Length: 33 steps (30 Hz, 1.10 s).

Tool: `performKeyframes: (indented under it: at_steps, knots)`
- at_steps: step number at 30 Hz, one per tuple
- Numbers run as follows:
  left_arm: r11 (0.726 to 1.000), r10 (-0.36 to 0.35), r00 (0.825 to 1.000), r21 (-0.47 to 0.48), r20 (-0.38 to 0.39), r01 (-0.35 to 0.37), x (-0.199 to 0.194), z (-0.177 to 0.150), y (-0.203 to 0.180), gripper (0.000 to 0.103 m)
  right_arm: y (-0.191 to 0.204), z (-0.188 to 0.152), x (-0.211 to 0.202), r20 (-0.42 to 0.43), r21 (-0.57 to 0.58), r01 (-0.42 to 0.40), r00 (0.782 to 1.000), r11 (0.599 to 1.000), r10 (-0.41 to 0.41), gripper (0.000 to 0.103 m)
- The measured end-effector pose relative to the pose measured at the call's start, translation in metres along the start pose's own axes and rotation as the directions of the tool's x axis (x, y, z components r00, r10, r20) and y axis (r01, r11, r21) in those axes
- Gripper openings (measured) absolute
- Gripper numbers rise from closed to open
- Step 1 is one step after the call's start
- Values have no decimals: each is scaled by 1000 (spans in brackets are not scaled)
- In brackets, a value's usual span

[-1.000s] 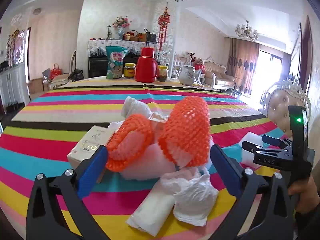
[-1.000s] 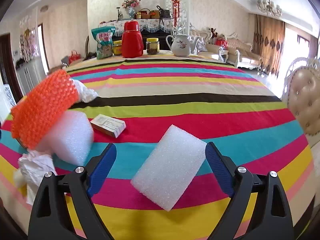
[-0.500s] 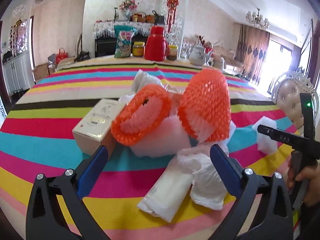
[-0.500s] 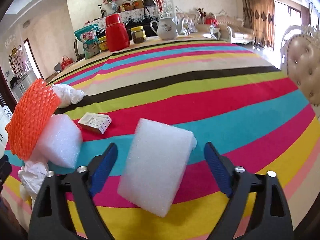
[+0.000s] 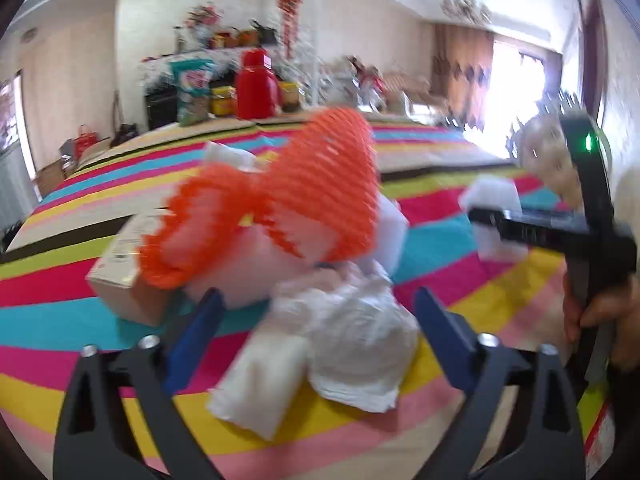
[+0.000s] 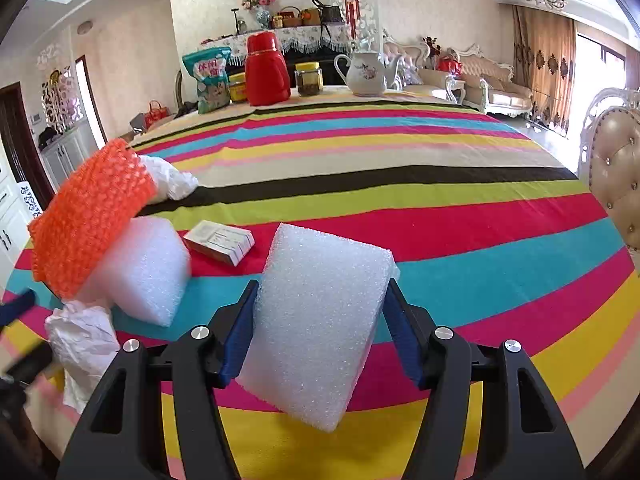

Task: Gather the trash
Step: 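Grasp the white foam block with the right tool while the left tool grasps the white plastic bag, then carry the foam block and bag to the pink bin and open both tools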

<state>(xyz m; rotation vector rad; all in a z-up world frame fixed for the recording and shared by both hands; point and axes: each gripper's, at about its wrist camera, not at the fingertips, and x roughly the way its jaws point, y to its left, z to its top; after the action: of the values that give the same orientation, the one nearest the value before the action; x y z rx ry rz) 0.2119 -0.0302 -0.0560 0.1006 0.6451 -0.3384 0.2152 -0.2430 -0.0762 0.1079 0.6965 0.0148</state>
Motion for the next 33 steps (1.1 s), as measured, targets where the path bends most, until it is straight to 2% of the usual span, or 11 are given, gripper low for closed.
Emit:
performKeyframes:
  at_steps: [1,4,6,7,8,9,11,16,23,31,33]
  knots:
    - [1000,-6,1000,9,-24,7,5,-1,-3,78,-2,1,-2,4,10,-6,1000,1000,6,59]
    - [1000,-28,998,6,-65,28,16,0,-8,76,-7,3,-12,29,34,-20,999,999,19,59]
    - [999,-31,995,10,-94,32,23,1,-11,69,-10,4,-17,45,49,-32,999,998,30,59]
    - [999,-36,993,20,-110,39,26,2,-13,55,-11,5,-20,52,53,-37,998,998,34,59]
    - [998,-46,991,27,-122,50,29,2,-15,36,-11,5,-23,58,55,-39,998,998,36,59]
    - [997,-62,990,32,-129,67,30,2,-17,26,-12,5,-24,61,57,-43,997,997,39,59]
    - [996,-77,992,29,-101,80,25,2,-16,18,-13,6,-27,72,59,-58,996,997,54,59]
    - [997,-63,998,37,6,63,5,1,-16,16,-4,7,-37,116,24,-110,988,994,107,59]
    - [997,-70,990,-18,120,72,-26,3,3,16,15,2,-49,162,-62,-170,971,983,178,59]
    - [995,-1,978,-99,210,22,-55,5,27,16,50,-7,-58,171,-178,-241,947,954,271,59]
    - [995,41,972,-101,230,-18,-61,6,29,16,59,-9,-59,164,-195,-270,939,943,303,59]
